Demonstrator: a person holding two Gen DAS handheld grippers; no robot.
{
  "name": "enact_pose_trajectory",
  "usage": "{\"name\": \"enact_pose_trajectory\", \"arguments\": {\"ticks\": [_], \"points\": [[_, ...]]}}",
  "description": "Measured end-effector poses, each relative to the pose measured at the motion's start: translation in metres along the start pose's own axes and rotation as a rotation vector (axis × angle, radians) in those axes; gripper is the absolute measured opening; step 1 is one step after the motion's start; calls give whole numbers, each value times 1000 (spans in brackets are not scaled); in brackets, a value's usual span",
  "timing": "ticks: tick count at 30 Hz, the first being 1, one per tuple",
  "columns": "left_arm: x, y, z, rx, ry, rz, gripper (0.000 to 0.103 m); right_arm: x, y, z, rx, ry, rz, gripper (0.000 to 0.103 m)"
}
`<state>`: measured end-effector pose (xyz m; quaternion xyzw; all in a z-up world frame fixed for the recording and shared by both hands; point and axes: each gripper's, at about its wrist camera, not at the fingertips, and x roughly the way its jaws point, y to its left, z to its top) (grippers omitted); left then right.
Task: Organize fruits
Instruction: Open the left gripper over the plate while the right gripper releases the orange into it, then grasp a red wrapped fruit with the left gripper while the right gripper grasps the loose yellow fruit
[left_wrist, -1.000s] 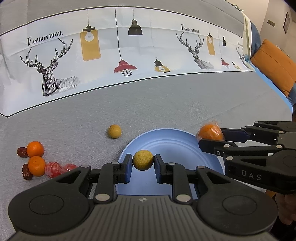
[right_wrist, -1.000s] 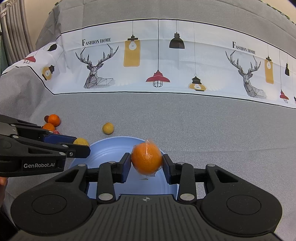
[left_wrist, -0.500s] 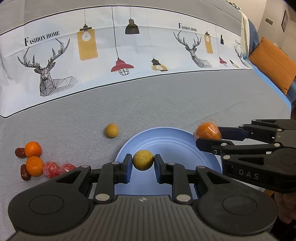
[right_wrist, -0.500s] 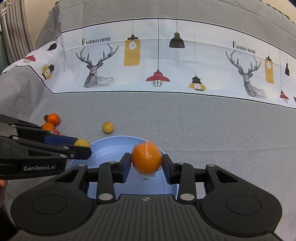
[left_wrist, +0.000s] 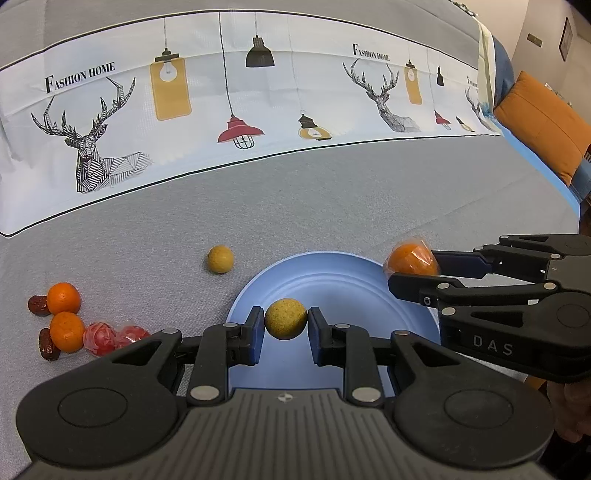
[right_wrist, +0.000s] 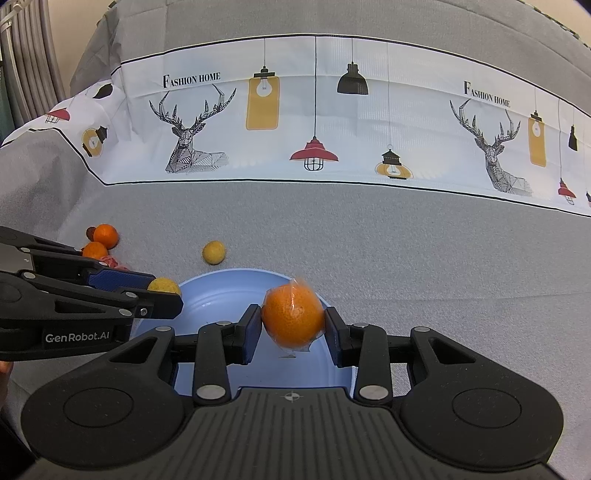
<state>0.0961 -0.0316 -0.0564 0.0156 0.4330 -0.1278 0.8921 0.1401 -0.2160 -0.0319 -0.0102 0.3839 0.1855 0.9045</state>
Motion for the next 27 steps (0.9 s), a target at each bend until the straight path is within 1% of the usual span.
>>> {"name": "enact_pose_trajectory", "arguments": {"ticks": [8,11,12,13,14,15,18,21,24,26,27], "points": [[1,-1,0,2,-1,-2,28,0,-1,-1,0,3,-1,39],[2,-2,0,1,6,-15,28,1,-2,-1,-1,9,-5,39],[3,-1,0,-2,14,-24,31,1,-3,-1,-1,13,-13,39],[4,-1,0,-4,21,-32,42,2,-3,-1,-1,16,-26,41],[4,-3,-1,2,20,-33,50,2,-4,-1,1,17,-37,44],[3,-5,-1,13,14,-28,51,2,-5,0,5,15,-42,49],[1,-6,-2,18,4,-20,51,1,-5,1,16,8,-54,53],[-1,-3,0,-1,-6,-10,51,1,-5,1,26,10,-61,53],[-3,1,2,-23,-13,-21,48,1,-2,4,35,3,-66,53],[-4,2,3,-31,-15,-27,37,2,1,5,35,-3,-69,53],[-5,3,3,-34,-18,-27,34,2,3,6,33,-8,-72,53]]}}
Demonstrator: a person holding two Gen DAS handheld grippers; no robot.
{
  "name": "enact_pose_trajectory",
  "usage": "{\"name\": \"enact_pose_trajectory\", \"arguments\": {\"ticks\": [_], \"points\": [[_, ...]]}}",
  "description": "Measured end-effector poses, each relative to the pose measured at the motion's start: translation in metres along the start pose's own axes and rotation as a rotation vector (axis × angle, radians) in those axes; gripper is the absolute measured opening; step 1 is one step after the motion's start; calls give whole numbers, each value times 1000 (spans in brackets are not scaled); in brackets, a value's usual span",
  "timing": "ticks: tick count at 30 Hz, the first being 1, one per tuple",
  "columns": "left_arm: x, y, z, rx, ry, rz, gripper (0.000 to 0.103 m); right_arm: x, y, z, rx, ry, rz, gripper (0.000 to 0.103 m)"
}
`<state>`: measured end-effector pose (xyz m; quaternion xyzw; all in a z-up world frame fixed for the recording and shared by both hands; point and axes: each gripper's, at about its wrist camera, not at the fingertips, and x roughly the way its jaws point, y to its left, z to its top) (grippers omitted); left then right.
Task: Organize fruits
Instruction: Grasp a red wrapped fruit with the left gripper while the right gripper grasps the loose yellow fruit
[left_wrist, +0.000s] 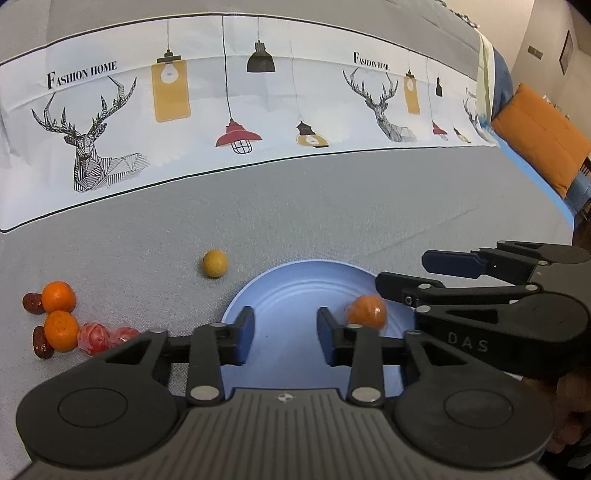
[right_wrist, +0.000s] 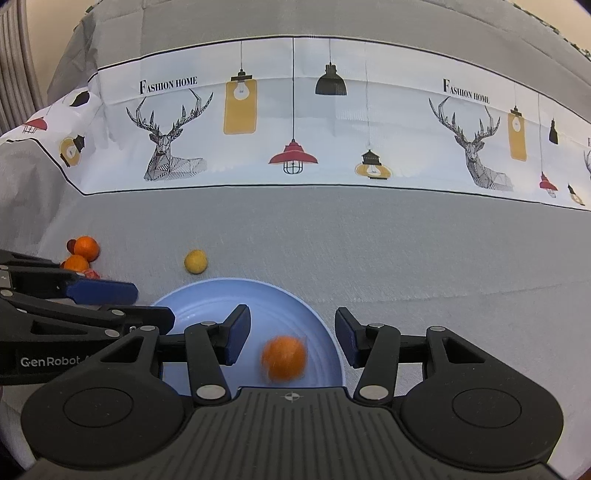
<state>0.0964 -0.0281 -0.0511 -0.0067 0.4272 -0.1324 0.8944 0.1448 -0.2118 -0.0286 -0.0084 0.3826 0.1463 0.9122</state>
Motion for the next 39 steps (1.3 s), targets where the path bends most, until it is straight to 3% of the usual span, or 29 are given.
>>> {"name": "enact_pose_trajectory", "arguments": {"ticks": [2,8,11,14,17,20,30,34,36,38,39], "points": [[-2,2,2,-9,-10,2,21,-1,4,2,-8,-18,-5,53],[-22,37,15,-153,-89,38,16,-2,8,7,11,-47,14,47],[-38,78,22,-317,-138,91,16,-2,8,10,30,-59,26,40],[-56,136,17,-568,-170,149,16,-2,7,13,54,-69,45,36],[-62,180,6,-743,-131,206,16,0,7,17,76,-73,67,33],[-55,204,1,-837,-64,180,16,6,10,23,92,-68,98,33],[-27,218,-9,-874,49,166,16,48,39,54,124,-11,207,33],[-12,208,-10,-849,99,118,16,70,53,63,132,22,219,33],[-6,205,-10,-847,120,118,20,84,61,65,131,46,217,33],[0,204,-12,-859,133,124,36,99,68,67,129,73,213,34],[3,203,-13,-864,141,125,37,105,71,68,132,82,207,35]]}}
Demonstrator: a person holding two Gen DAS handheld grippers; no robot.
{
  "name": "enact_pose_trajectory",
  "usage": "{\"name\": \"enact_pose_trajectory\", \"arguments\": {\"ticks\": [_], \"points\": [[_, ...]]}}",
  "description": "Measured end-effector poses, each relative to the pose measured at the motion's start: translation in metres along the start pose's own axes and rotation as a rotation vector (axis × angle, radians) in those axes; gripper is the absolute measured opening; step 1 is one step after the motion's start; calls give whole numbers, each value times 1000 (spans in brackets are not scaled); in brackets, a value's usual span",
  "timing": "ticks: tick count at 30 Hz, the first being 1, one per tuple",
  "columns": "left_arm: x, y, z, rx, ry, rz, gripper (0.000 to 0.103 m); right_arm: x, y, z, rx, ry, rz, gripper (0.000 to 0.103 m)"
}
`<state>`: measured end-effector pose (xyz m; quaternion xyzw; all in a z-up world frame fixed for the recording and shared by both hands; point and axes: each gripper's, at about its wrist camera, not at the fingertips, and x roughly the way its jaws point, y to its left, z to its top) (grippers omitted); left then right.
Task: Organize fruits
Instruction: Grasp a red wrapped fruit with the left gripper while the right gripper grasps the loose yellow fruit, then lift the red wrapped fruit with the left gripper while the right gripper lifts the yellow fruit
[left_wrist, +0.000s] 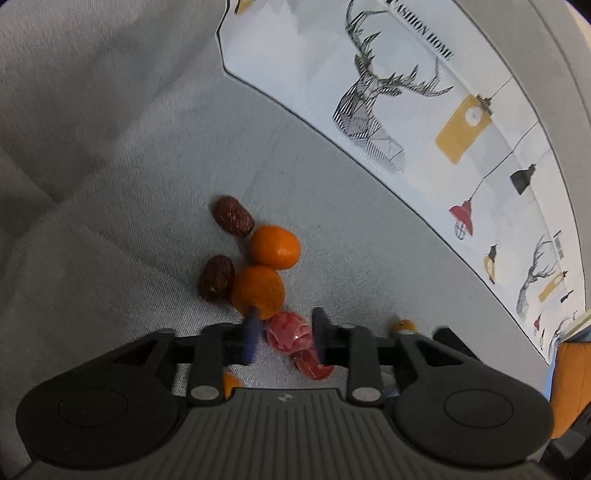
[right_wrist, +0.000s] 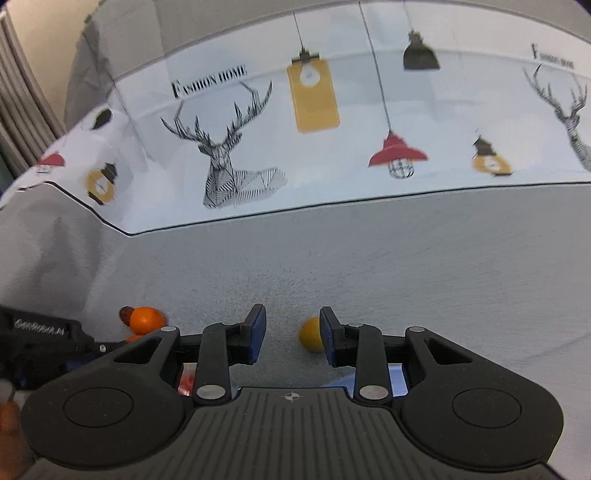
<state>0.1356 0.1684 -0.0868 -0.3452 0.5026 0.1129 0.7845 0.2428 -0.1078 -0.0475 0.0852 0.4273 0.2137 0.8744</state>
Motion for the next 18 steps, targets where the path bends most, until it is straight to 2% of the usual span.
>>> {"name": "enact_pose_trajectory", "arguments": {"ticks": [2,4,12,14,16,18], "points": [[5,-3,-2,0,11,9,44,13,2,4,1,14,-21,41],[9,-7,-4,14,17,22,45,25,2,6,-2,38,-56,55],[21,-20,-7,41,35,62,45,58,0,6,-27,123,-114,54],[24,-22,-8,51,37,74,42,62,-1,5,-24,138,-122,47],[26,-25,-9,62,38,84,37,64,-2,4,-27,147,-126,32],[26,-26,-9,69,34,86,35,64,-1,3,-46,148,-127,27]]}}
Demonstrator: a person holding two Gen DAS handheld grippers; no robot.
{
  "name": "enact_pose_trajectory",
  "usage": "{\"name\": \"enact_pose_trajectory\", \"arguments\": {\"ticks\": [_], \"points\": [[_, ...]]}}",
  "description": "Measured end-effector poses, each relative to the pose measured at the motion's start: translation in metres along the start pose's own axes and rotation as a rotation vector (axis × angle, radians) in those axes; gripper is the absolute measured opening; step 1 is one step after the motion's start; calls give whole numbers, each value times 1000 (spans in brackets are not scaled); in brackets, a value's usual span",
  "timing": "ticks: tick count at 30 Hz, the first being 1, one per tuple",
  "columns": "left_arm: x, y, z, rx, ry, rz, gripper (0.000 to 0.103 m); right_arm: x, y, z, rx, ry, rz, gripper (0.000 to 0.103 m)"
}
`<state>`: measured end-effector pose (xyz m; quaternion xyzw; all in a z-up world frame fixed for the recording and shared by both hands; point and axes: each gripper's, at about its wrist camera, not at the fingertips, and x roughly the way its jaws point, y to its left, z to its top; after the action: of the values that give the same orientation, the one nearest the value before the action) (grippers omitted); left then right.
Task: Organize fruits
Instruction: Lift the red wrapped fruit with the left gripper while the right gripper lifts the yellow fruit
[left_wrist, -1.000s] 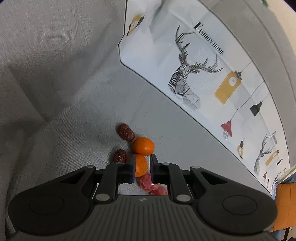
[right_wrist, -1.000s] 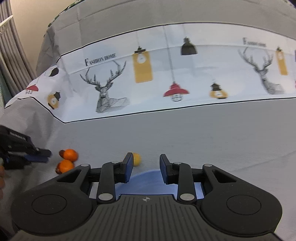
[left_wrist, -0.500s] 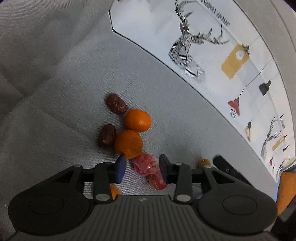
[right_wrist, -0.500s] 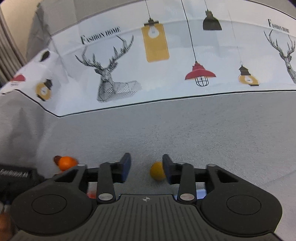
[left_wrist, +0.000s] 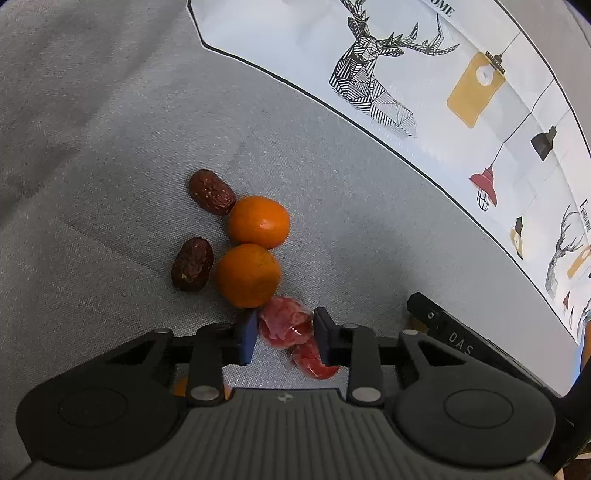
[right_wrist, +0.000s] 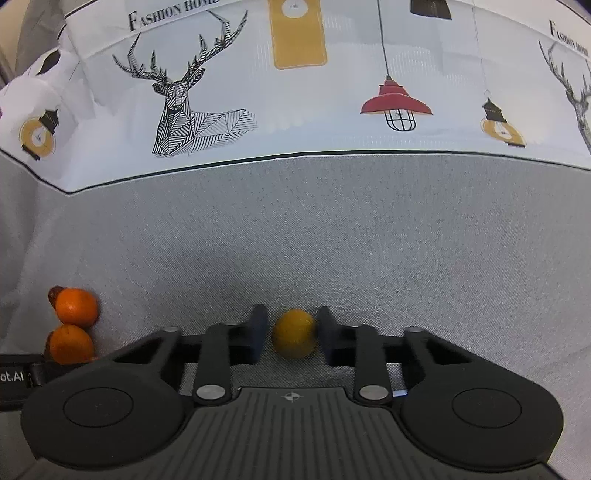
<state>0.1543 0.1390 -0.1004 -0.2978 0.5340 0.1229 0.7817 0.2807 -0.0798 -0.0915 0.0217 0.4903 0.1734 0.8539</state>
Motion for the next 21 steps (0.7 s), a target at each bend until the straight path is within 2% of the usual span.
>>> {"name": "enact_pose_trajectory", "arguments": {"ticks": [7,13,21], "points": [[-8,-5,-1,33,-43,10,34,-15,14,0,-62,-45,86,27],[-6,-4,-2,33,-41,14,34,-6,16,-4,-60,7,88,27],[-16,-9,-3,66,-82,-1,34,-26,14,-2,-43,-82,132,27]]}}
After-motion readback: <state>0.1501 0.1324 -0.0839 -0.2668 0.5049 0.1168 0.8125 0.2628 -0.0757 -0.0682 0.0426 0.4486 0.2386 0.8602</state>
